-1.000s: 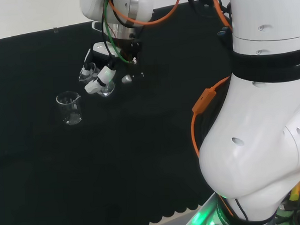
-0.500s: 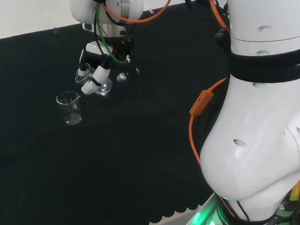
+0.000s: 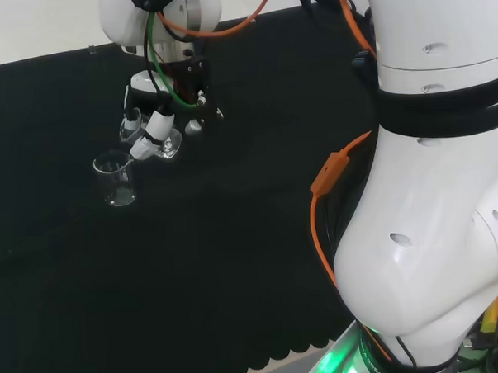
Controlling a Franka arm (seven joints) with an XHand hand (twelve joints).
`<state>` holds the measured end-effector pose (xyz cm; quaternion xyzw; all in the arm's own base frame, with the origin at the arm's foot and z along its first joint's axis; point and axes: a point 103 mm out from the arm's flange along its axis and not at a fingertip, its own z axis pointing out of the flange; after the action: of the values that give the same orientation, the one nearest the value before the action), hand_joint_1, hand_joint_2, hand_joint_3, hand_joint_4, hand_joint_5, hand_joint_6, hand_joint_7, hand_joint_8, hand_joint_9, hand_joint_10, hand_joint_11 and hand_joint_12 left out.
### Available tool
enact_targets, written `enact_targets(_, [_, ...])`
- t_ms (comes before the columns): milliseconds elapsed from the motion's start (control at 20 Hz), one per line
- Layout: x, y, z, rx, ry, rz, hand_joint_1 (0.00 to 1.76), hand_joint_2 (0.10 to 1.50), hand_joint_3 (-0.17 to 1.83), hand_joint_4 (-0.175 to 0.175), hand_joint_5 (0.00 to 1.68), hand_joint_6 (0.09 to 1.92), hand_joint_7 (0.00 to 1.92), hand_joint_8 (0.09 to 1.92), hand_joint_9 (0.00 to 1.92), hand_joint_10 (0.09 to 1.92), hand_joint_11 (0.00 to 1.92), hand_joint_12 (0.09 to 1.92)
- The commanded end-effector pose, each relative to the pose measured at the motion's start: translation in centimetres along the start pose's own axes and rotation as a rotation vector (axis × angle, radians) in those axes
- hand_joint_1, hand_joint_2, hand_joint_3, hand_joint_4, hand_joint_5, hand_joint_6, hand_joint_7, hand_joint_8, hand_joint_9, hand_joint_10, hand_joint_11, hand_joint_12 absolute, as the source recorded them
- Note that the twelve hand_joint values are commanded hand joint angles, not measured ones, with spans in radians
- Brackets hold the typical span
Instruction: Pour the water from the handheld beaker into the one on the table.
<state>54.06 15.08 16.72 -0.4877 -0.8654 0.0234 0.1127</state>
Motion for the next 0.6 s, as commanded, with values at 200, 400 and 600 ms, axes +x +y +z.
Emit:
enact_targets(200, [0.66,0.64,0.09,0.058,-0.065,0.016,1.2,0.53,0.74,0.049,1.6,0.09,1.88,0.09,1.88,0.09,1.63,0.59])
enact_targets(400, [1.04,0.91,0.0,0.08,-0.108,0.017,1.2,0.53,0.74,0.049,1.6,0.09,1.88,0.09,1.88,0.09,1.63,0.59])
enact_targets(600, [1.18,1.0,0.02,0.1,-0.146,0.021,1.2,0.53,0.74,0.048,1.6,0.09,1.88,0.09,1.88,0.09,1.64,0.59])
